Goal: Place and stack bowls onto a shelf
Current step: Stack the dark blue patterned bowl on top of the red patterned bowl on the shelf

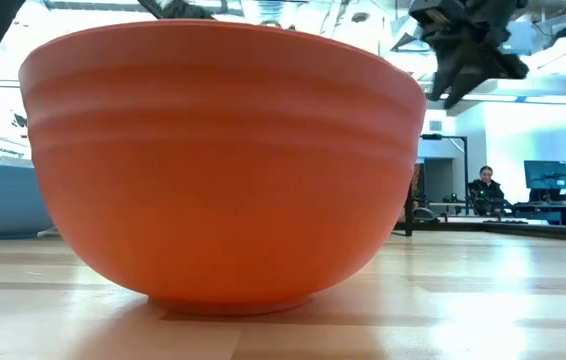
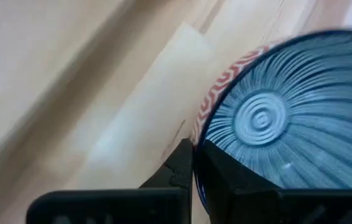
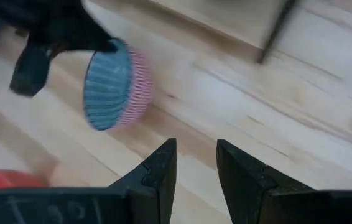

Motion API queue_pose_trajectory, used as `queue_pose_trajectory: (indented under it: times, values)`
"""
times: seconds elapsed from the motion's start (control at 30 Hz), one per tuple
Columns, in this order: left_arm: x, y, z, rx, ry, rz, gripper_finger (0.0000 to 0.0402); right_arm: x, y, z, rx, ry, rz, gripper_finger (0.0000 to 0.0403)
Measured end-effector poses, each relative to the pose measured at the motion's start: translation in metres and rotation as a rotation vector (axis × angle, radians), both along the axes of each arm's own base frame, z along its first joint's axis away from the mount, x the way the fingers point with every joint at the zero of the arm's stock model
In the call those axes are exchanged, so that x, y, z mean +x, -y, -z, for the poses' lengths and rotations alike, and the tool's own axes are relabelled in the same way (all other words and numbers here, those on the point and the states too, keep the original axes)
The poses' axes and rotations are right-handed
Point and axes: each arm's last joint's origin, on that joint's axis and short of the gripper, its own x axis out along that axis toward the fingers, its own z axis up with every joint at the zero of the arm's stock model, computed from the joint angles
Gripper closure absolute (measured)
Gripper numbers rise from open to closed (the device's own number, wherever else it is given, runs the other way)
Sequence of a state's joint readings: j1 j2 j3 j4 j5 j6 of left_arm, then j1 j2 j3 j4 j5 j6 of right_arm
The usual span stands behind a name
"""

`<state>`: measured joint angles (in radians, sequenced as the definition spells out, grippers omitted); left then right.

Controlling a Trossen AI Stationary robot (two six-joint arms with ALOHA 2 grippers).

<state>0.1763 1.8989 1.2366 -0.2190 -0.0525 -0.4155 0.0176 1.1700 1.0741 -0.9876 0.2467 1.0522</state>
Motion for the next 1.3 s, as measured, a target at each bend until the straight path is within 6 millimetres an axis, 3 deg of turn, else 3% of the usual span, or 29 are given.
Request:
queue_pose_trajectory:
  times: [0.1, 0.23, 0.33, 0.4, 0.53, 0.67, 0.8, 1.0, 1.3]
  values:
    - [0.004, 0.007, -0.037, 0.144, -0.001, -0.026, 0.0400, 0.007, -0.007, -0.006, -0.031, 0.089, -0.087, 0.0262]
    - [0.016, 0.021, -0.098, 0.493, 0.023, -0.046, 0.0401, 0.016, -0.014, -0.015, -0.167, 0.191, -0.176, 0.0262]
    - [0.026, 0.021, -0.127, 0.687, 0.030, 0.008, 0.0401, 0.017, -0.013, -0.023, -0.247, 0.207, -0.157, 0.0262]
    - [0.031, 0.012, -0.148, 0.745, 0.093, 0.001, 0.0401, 0.017, -0.011, -0.032, -0.270, 0.228, -0.136, 0.0262]
    - [0.032, -0.026, -0.176, 0.760, 0.162, -0.105, 0.0401, 0.015, -0.009, -0.051, -0.306, 0.253, -0.117, 0.0262]
    - [0.035, -0.072, -0.171, 0.726, 0.196, -0.199, 0.0401, 0.013, -0.004, -0.066, -0.317, 0.274, -0.088, 0.0262]
    - [0.038, -0.100, -0.158, 0.613, 0.203, -0.209, 0.0401, 0.008, 0.001, -0.068, -0.285, 0.243, -0.032, 0.0262]
    - [0.050, -0.108, -0.138, 0.529, 0.099, -0.061, 0.0401, -0.007, 0.000, -0.057, -0.163, 0.115, 0.121, 0.0262]
    - [0.069, -0.117, -0.139, 0.487, 0.020, 0.034, 0.0382, -0.014, 0.000, -0.053, -0.117, 0.063, 0.172, 0.0262]
